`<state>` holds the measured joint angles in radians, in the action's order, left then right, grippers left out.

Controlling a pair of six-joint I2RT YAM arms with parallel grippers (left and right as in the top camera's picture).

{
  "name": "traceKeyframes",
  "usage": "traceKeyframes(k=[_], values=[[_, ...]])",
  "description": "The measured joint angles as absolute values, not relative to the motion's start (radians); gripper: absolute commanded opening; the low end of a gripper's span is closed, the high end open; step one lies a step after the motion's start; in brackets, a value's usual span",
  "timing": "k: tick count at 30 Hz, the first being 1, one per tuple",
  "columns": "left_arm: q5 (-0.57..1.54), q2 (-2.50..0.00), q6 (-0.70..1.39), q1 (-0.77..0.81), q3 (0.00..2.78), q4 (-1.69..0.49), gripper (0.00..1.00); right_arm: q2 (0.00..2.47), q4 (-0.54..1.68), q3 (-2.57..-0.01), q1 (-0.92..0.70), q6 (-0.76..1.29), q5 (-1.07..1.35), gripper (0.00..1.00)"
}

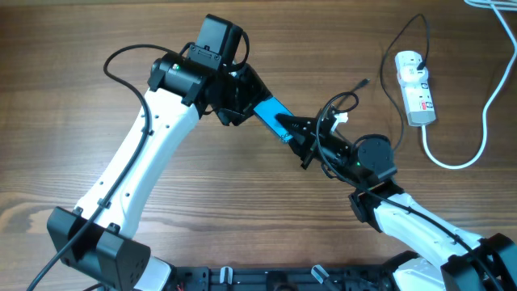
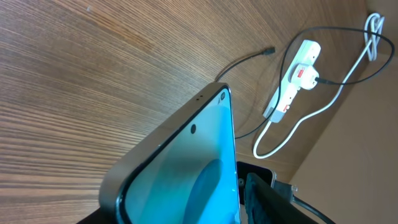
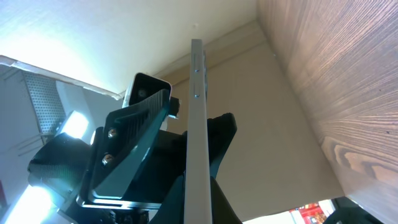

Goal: Plug charger to phone and switch on socket

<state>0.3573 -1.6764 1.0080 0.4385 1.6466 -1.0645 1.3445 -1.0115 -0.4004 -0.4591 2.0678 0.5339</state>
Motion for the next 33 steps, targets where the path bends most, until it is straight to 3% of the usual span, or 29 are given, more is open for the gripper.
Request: traceKeyframes(k=[8,16,28,33], values=[[0.356,-1.676,1.009,0.439,1.647,-1.053,0.41,1.345,-1.042,-0.4,-0.459,2.068,0.522,0.04],[0.363,-1.676,1.024,0.439,1.647,-1.035,0.22,1.345,-1.07,-0.4,-0.459,2.1,0.506,0.04],[0.387,-1.671,1.057,0.439,1.656,-0.988,0.04,1.345,-1.087,-0.399,-0.454,2.114,0.461,0.05],[0.39,-1.67,1.061,0.438,1.657,-0.984,0.04,1.345,-1.092,-0.399,-0.453,2.114,0.459,0.16]])
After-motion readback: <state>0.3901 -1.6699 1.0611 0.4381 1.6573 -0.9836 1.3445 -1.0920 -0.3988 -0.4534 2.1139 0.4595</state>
